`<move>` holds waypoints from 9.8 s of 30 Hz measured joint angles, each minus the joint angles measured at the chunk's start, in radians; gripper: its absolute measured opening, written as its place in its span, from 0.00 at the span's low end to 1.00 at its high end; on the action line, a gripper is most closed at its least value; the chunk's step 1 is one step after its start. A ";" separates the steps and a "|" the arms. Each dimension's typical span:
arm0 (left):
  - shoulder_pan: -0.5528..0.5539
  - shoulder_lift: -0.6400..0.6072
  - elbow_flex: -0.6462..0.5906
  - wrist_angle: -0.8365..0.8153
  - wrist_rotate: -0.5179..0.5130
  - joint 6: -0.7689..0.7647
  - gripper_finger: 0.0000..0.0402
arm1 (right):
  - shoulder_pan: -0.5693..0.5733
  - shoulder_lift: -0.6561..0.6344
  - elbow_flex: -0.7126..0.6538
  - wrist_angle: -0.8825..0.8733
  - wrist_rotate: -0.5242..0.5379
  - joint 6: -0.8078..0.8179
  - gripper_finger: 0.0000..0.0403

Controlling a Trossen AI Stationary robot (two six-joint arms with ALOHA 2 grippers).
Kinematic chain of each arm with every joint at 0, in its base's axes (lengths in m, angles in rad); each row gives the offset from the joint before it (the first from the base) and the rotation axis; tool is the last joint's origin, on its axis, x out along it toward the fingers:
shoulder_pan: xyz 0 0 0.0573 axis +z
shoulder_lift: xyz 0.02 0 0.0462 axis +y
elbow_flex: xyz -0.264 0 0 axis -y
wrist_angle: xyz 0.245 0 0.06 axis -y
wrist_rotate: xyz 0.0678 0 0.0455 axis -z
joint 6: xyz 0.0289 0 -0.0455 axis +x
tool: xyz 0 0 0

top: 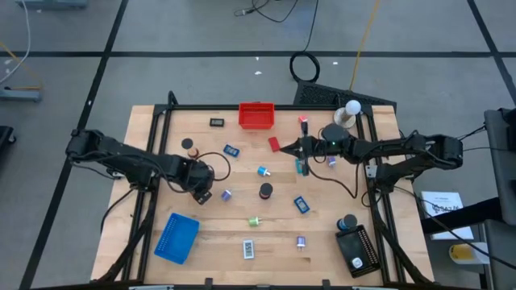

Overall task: Pick & Place Office items
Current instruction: Put the bottom red digital timer into the blue bin

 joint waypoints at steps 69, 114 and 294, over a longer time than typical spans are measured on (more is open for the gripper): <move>-0.055 0.039 -0.062 0.153 0.060 -0.151 0.40 | 0.000 0.000 0.000 0.027 0.011 0.029 0.02; -0.055 0.001 0.066 0.018 0.093 -0.239 0.34 | 0.000 0.000 0.000 0.027 0.012 0.029 0.01; -0.852 0.309 0.196 0.184 0.176 -1.002 0.02 | 0.000 0.000 0.000 0.027 0.012 0.029 0.01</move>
